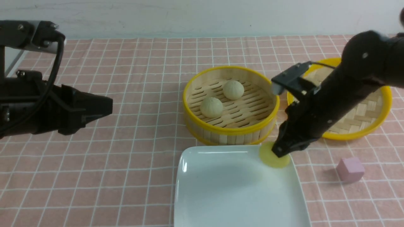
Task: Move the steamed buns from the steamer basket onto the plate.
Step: Use the right arm to put the steamed stuffed bun into the plate, then use the right arm to grab the steamed stuffed bun that is closest to it
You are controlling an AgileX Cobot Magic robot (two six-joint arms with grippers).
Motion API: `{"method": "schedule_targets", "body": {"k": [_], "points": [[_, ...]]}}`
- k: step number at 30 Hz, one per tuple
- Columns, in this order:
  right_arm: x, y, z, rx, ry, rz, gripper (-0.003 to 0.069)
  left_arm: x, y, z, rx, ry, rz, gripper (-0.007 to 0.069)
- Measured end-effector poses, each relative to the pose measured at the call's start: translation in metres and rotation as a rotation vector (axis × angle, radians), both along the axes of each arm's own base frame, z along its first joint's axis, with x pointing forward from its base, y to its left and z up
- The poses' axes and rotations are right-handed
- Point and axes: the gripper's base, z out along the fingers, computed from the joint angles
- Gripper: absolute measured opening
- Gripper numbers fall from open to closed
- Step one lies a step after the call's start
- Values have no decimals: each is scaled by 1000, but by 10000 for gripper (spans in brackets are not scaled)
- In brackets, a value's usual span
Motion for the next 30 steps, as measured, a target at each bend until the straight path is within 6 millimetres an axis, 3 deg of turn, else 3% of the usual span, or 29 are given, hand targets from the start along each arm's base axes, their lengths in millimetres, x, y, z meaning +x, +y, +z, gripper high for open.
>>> {"method": "schedule_targets", "body": {"k": [5,12,15,17,18,19,24,26,30], "points": [[2,6,-29,12,102,42,18,0,0,0,-8,-1,2,344],[1,8,-27,35,104,62,25,0,0,1,-8,-4,6,344],[0,8,-27,36,113,73,63,1,0,1,-8,-4,7,344],[-1,8,-26,35,107,87,110,1,0,1,-9,-4,7,344],[-1,8,-25,35,93,108,223,1,0,1,-8,-5,6,344],[-1,7,-25,35,92,108,223,1,0,1,-8,-5,6,344],[4,7,-7,49,-14,103,606,1,0,1,13,-23,-9,344],[7,8,7,62,-73,95,658,1,0,1,18,-28,-11,344],[10,9,37,92,-154,90,650,1,0,1,19,-29,-12,344]]}}
